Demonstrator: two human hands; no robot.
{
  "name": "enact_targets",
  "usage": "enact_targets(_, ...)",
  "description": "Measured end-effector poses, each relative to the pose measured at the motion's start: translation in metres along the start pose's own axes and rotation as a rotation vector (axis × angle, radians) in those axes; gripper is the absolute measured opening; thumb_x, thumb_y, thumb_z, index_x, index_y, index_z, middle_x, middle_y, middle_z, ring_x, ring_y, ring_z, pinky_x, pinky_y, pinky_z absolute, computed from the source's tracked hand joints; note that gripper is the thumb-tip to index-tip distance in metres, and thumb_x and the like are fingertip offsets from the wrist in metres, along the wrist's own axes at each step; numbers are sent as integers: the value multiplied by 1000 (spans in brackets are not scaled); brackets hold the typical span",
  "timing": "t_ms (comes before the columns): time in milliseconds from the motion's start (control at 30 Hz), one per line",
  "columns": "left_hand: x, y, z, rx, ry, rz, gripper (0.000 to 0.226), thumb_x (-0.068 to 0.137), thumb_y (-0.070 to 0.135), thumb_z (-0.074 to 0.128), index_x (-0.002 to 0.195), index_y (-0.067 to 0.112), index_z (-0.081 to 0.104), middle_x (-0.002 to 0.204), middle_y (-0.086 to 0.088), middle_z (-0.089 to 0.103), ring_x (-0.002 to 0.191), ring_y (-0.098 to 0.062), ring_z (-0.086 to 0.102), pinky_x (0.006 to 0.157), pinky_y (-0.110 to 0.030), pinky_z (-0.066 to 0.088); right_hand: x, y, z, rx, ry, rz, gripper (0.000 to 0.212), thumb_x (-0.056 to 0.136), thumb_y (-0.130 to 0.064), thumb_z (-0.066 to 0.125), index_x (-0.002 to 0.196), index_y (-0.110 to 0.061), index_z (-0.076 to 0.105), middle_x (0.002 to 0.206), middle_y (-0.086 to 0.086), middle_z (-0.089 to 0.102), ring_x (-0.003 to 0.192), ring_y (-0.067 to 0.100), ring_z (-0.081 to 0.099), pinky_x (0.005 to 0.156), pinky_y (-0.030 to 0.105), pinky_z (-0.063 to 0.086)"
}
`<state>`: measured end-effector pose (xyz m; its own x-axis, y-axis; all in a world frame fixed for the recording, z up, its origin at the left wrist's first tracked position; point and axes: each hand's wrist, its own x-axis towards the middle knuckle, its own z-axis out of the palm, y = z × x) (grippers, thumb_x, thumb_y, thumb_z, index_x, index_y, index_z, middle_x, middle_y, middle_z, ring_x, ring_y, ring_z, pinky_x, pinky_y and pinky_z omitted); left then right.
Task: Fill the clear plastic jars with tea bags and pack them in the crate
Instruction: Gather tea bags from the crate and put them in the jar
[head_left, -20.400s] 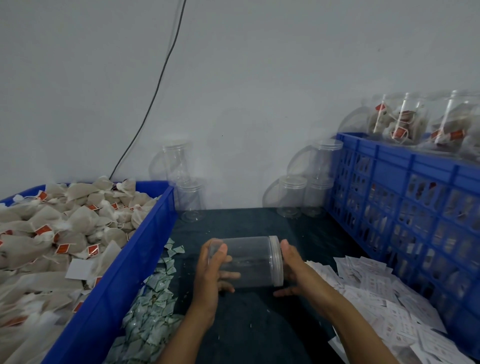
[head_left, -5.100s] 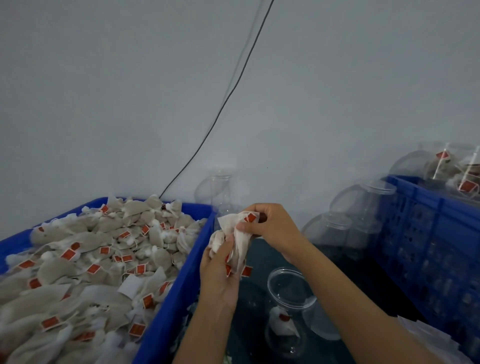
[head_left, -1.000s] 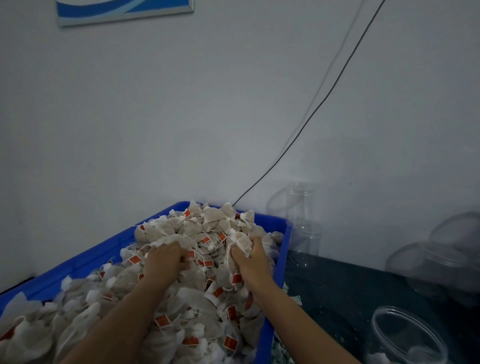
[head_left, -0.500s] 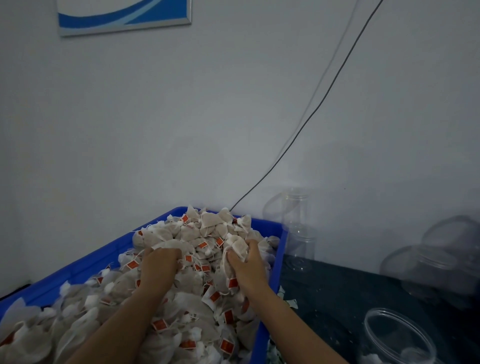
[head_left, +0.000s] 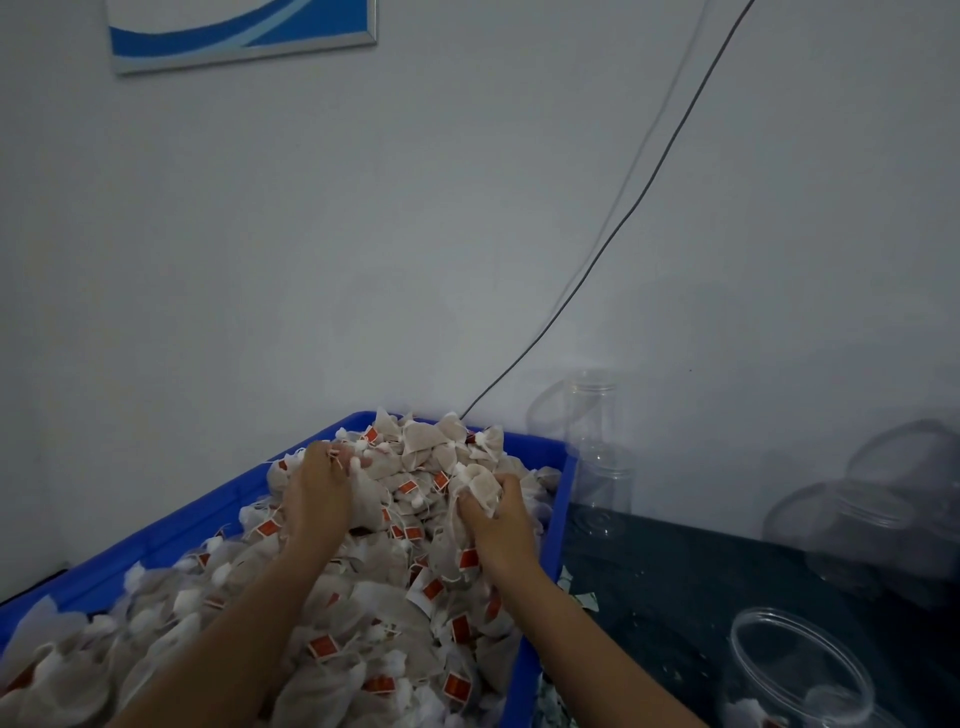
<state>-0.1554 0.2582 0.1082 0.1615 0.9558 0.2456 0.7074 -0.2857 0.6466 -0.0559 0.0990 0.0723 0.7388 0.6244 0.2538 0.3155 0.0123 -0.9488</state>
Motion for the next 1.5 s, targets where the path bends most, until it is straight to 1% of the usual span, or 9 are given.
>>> enact_targets(200,-26,14,-1,-738,-55,223,21,99,12,47,96,5,66,89,-11,69,72,-15,62,66,-24,49,-5,-10,-4,103,28,0,43,95,-34,54,133,-23,37,116,-9,48,100,6,50,69,8,42)
enact_targets(300,-43,35,-8,-702,-119,321,20,99,14,48,85,13,63,79,-3,64,65,-6,56,60,-16,44,-16,-26,-16,189,59,-20,46,95,-33,56,135,-20,39,125,-2,54,113,17,56,92,31,51)
enact_targets(500,-103,99,-29,-703,-107,525,19,94,11,49,80,19,58,78,10,58,68,1,57,56,-6,40,-48,-60,-95,238,88,-22,24,92,-33,59,112,-22,51,104,5,64,92,20,66,76,35,58)
enact_targets(633,-159,148,-31,-831,-223,642,19,95,8,48,83,19,58,67,11,61,59,13,56,56,-1,39,-61,-76,-173,92,142,-22,24,94,-33,58,111,-18,53,98,5,65,74,13,64,51,17,48)
enact_targets(967,-264,209,46,-914,-629,600,22,97,7,47,82,21,52,71,5,65,68,-6,61,66,-17,49,-82,-46,-293,81,408,114,33,94,-26,59,119,-6,52,102,9,62,77,15,58,54,23,44)
enact_targets(1167,-272,181,89,-613,-862,768,11,94,7,57,84,11,57,77,-4,65,68,-4,64,65,-19,46,-97,-27,-315,72,351,137,22,92,-29,62,108,-14,57,99,9,64,80,18,61,65,29,48)
enact_targets(1300,-263,181,85,-67,-562,1216,24,91,37,62,95,17,74,101,3,68,94,-13,57,86,-28,43,-103,-17,-318,108,282,151,20,90,-29,64,103,-15,61,95,11,67,78,18,64,66,30,51)
enact_targets(1400,-265,189,70,-374,-465,1080,19,96,30,55,102,22,71,105,7,68,99,-9,58,89,-24,45,-104,-15,-318,198,213,168,32,81,-35,68,104,-14,65,89,8,71,77,19,66,69,33,51)
enact_targets(1500,-273,194,64,-758,-604,881,14,95,34,55,105,32,64,104,17,65,96,1,60,81,-9,45,-100,-13,-316,386,156,204,28,82,-31,66,101,-9,65,79,8,70,69,17,66,64,31,50)
